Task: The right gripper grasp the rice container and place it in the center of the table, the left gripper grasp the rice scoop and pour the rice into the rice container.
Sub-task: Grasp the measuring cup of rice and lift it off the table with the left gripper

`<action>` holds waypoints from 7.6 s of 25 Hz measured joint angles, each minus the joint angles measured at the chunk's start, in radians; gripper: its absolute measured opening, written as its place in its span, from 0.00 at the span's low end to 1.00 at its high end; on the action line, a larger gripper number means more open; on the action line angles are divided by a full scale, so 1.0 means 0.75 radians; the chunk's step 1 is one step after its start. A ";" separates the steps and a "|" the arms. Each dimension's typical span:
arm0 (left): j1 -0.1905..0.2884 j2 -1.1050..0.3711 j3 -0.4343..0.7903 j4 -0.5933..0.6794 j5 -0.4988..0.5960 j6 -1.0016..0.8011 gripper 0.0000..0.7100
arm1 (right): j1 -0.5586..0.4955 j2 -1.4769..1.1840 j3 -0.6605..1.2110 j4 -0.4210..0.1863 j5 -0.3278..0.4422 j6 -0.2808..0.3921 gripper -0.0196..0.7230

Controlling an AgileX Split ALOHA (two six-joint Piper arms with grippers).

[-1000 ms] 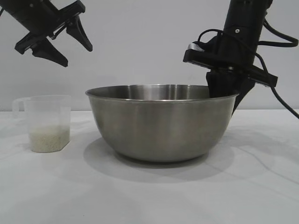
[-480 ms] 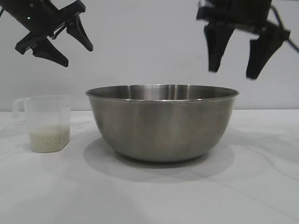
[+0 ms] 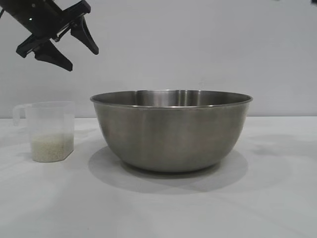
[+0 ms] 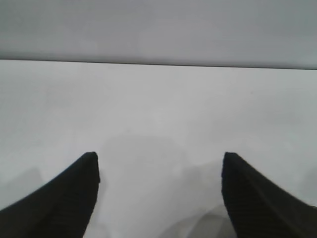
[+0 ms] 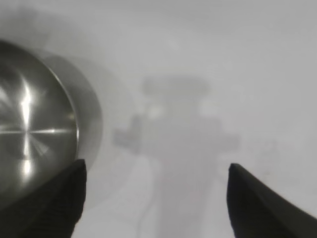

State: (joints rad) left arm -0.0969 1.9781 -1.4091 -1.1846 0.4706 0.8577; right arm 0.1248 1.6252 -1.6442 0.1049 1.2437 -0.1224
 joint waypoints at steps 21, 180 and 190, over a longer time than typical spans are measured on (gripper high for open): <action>0.000 0.000 0.000 0.000 0.000 0.000 0.65 | -0.136 -1.158 1.022 -0.035 0.020 0.003 0.73; 0.000 -1.197 1.330 0.765 -0.588 -0.569 0.38 | -0.136 -2.188 1.541 -0.004 -0.131 0.003 0.73; -0.039 -1.197 1.333 0.829 -0.928 -0.556 0.38 | -0.136 -2.188 1.541 -0.004 -0.131 0.003 0.73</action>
State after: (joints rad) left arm -0.1261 1.0803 -0.4096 -0.5632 -0.2255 0.4407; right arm 0.0230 -0.0158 -0.4888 0.1022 1.1456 -0.1201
